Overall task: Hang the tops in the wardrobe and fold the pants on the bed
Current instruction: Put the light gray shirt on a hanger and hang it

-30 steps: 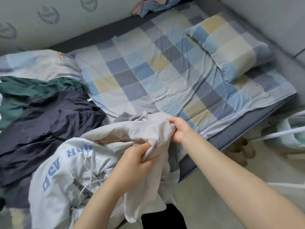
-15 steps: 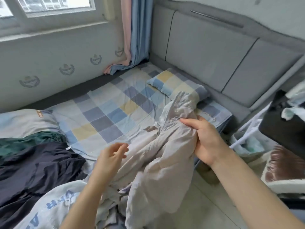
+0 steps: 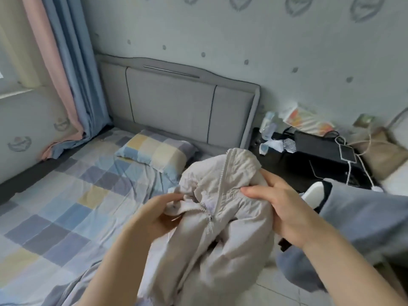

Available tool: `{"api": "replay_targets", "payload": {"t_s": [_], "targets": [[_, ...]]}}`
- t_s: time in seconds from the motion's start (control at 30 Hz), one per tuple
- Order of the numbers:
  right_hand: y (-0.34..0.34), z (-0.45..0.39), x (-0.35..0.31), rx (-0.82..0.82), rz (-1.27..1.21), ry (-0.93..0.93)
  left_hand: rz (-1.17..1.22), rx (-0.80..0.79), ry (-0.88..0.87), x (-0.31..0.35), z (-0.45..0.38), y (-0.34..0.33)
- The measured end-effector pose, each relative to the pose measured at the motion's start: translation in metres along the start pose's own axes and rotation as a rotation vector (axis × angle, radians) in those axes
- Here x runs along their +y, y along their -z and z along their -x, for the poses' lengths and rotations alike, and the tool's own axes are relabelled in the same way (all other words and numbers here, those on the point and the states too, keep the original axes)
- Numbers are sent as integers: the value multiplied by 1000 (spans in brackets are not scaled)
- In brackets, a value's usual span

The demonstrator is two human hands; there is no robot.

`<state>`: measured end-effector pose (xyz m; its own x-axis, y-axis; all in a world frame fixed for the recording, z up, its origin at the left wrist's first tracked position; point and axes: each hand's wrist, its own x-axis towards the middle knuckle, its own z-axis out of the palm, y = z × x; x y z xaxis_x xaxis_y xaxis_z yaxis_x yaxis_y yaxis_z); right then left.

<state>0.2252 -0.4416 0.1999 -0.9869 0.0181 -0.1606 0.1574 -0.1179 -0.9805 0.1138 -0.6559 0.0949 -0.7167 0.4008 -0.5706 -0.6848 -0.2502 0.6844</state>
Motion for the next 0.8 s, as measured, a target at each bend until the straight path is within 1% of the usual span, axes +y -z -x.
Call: {"api": "replay_targets", "payload": {"t_s": [0.03, 0.07, 0.13, 0.17, 0.23, 0.3, 0.37, 0.43, 0.47, 0.6, 0.63, 0.7, 0.8], "targets": [[30, 13, -1, 81, 5, 8, 19, 3, -39, 0, -2, -27], [48, 17, 1, 150, 10, -8, 30, 11, -79, 4, 2, -39], [96, 31, 10, 319, -31, -77, 42, -24, -129, 7, 7, -78], [117, 36, 15, 384, -62, -126, 50, -42, -136, 9, 11, -96], [159, 53, 23, 457, -127, -232, 6, -76, -146, 6, 17, -141], [196, 71, 29, 477, -150, -316, -110, -126, -173, 2, 23, -182], [235, 89, 35, 523, -177, -335, -275, -194, -190, -7, 28, -221], [274, 103, 45, 564, -209, -366, -456, -290, -214, -20, 36, -262], [295, 112, 54, 564, -228, -418, -548, -345, -227, -30, 39, -286], [335, 141, 102, 462, -358, -709, -780, -524, -245, -67, 51, -357], [343, 149, 116, 438, -406, -743, -845, -569, -262, -76, 52, -374], [356, 158, 133, 440, -474, -740, -980, -628, -309, -90, 54, -399], [379, 166, 138, 543, -485, -708, -1196, -638, -373, -108, 45, -434]]}}
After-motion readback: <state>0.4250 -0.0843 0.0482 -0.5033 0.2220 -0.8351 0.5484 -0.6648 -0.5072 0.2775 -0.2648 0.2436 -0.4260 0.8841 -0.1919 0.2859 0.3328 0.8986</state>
